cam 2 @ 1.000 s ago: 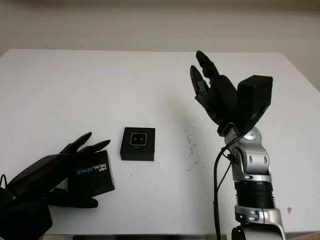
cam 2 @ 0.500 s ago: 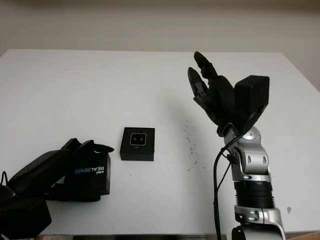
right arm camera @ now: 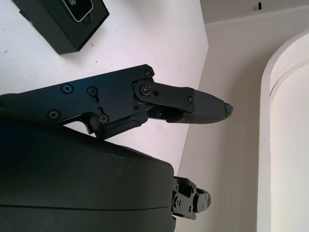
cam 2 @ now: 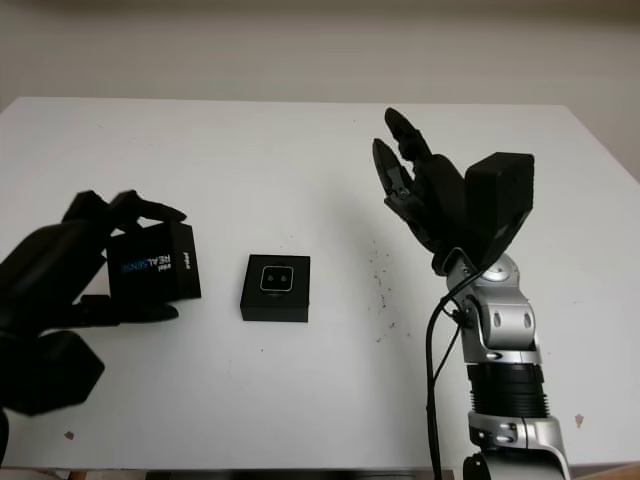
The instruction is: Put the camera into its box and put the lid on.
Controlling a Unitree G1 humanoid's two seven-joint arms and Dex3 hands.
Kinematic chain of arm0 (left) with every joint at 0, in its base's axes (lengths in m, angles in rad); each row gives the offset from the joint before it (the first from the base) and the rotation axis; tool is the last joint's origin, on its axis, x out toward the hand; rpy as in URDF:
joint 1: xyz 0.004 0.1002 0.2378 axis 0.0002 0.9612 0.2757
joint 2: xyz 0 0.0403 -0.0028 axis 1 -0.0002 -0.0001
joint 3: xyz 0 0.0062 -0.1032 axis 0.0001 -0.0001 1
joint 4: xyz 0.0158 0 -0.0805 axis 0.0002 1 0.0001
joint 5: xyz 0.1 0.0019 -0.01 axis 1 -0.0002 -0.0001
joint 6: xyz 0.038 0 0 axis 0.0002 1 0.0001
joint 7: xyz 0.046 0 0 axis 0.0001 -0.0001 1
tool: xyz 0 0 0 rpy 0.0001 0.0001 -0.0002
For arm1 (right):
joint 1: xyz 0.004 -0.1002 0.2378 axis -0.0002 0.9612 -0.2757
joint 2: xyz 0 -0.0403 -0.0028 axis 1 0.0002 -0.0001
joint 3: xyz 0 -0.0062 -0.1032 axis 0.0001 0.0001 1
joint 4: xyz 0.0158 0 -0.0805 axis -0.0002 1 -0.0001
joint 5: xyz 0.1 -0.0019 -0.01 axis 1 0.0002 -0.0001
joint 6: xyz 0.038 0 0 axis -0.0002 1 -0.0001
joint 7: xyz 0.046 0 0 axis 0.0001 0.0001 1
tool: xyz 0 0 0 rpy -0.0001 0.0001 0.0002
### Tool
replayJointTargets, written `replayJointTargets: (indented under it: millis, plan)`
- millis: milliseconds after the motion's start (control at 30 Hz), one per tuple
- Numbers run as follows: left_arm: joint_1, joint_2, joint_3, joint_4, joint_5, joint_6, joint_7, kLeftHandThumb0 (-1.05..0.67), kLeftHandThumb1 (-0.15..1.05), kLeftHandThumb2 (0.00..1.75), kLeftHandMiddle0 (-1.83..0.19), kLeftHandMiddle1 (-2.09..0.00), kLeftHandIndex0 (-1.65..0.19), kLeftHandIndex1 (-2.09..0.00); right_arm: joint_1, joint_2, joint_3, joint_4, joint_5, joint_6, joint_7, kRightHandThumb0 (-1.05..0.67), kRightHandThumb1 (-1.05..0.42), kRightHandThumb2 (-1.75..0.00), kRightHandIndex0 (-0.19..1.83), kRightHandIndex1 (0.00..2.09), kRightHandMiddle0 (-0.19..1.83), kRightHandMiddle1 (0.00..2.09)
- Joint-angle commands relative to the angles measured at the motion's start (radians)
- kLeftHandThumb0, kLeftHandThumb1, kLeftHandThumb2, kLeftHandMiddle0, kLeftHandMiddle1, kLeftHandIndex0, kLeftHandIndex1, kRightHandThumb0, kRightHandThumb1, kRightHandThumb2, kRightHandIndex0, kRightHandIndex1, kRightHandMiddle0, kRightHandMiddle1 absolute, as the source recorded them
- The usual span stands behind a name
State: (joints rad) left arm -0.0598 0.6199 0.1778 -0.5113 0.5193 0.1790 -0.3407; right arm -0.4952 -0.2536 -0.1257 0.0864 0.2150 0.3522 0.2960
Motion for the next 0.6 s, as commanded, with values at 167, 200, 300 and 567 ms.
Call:
replayJointTargets:
  millis: [167,200,300,567]
  plan:
    - [-0.201,0.008,-0.108,-0.065,0.003,0.196,-0.156,-0.23,0.96,0.05,-0.41,-1.44,-0.34,-1.26,0.006,0.000,0.008,-0.027,-0.003,-0.002,-0.002,-0.58,-1.05,-0.56,-0.08,0.04,-0.19,0.24]
    - [-0.227,0.008,-0.134,-0.057,0.011,0.210,-0.171,-0.24,0.96,0.05,-0.40,-1.44,-0.35,-1.26,0.007,0.002,0.010,-0.028,-0.004,0.000,-0.004,-0.58,-1.05,-0.56,-0.08,0.04,-0.19,0.24]
    - [-0.290,-0.005,-0.195,-0.025,0.007,0.242,-0.208,-0.25,0.96,0.05,-0.38,-1.61,-0.34,-1.36,0.009,0.004,0.018,-0.035,-0.007,0.010,-0.006,-0.58,-1.05,-0.58,-0.09,0.04,-0.19,0.22]
    - [-0.354,-0.056,-0.289,0.021,-0.048,0.305,-0.258,-0.25,0.97,0.05,-0.41,-1.64,-0.27,-1.43,0.012,0.038,0.021,-0.034,-0.007,-0.028,-0.037,-0.61,-1.05,-0.52,-0.13,0.02,-0.19,0.18]
